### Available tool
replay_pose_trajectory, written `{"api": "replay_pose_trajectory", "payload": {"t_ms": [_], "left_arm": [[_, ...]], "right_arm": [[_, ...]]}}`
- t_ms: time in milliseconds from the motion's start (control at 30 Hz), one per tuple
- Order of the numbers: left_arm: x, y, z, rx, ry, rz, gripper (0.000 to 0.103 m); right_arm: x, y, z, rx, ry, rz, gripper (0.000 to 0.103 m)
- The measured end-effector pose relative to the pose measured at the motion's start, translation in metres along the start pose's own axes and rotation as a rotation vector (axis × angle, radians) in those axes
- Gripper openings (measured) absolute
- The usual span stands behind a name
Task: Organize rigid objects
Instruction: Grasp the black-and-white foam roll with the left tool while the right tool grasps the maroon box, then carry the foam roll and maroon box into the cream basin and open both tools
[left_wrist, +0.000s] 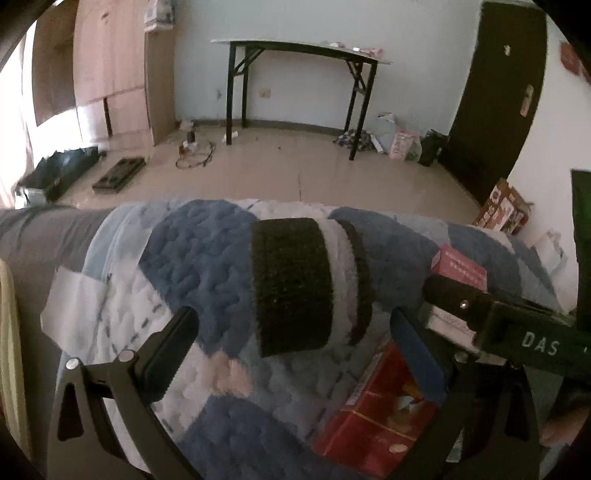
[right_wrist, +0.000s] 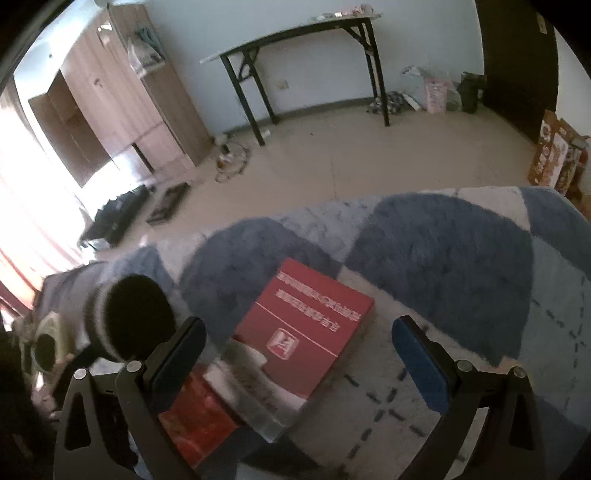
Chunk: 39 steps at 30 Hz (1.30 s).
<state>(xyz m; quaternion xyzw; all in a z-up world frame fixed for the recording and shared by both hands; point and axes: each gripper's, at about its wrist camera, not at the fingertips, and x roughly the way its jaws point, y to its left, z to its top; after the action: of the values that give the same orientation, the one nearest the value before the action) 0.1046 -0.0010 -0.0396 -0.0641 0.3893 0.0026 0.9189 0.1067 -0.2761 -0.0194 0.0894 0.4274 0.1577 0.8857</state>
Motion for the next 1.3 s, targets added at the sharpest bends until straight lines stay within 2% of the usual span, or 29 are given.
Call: {"api": "replay_pose_trajectory", "payload": {"t_ms": [133, 200, 233, 267, 300, 333, 467, 533, 800, 867, 1000, 1100, 1233, 1300], "left_arm": [[0.009, 0.004, -0.002, 0.009, -0.002, -0.025, 0.103], [0.01, 0.006, -0.004, 0.02, -0.013, -0.034, 0.103], [0.012, 0.006, -0.005, 0.026, -0.014, -0.04, 0.098], [0.013, 0.006, -0.005, 0.027, -0.008, -0.045, 0.072], [0.017, 0.006, -0.004, 0.025, 0.014, -0.03, 0.056], [0.018, 0.009, -0.004, 0.015, 0.017, -0.013, 0.051], [0.014, 0.019, -0.003, -0.013, 0.013, -0.065, 0.051], [0.011, 0.023, -0.002, -0.015, 0.005, -0.058, 0.051], [-0.003, 0.029, 0.001, 0.0, -0.011, -0.038, 0.051], [-0.005, 0.03, 0.002, 0.002, -0.012, -0.039, 0.051], [-0.003, 0.033, 0.001, -0.012, -0.009, -0.037, 0.051], [0.001, 0.033, 0.0, -0.013, 0.002, -0.027, 0.051], [-0.001, 0.033, 0.001, -0.013, -0.003, -0.036, 0.051], [-0.001, 0.034, 0.001, -0.017, -0.003, -0.037, 0.051]], "right_arm": [[0.01, 0.004, 0.002, -0.044, 0.025, -0.045, 0.102], [0.012, 0.006, 0.004, -0.073, 0.036, -0.035, 0.103], [0.014, 0.005, 0.005, -0.087, 0.04, -0.021, 0.102], [0.014, 0.004, 0.005, -0.096, 0.043, -0.005, 0.101], [0.013, 0.002, 0.005, -0.099, 0.044, 0.004, 0.097], [0.011, 0.001, 0.005, -0.118, 0.043, 0.01, 0.094], [0.006, 0.0, 0.003, -0.197, 0.046, 0.03, 0.075], [0.002, -0.001, 0.004, -0.213, 0.039, 0.046, 0.061], [-0.02, -0.008, -0.005, -0.298, -0.001, 0.094, 0.055], [-0.025, -0.009, -0.008, -0.325, -0.004, 0.106, 0.026], [-0.025, -0.016, -0.011, -0.364, 0.023, 0.088, 0.026], [-0.011, -0.017, -0.011, -0.343, 0.057, 0.103, 0.026], [-0.003, -0.012, -0.008, -0.347, 0.065, 0.062, 0.027], [-0.004, -0.008, -0.005, -0.35, 0.064, 0.059, 0.033]]}}
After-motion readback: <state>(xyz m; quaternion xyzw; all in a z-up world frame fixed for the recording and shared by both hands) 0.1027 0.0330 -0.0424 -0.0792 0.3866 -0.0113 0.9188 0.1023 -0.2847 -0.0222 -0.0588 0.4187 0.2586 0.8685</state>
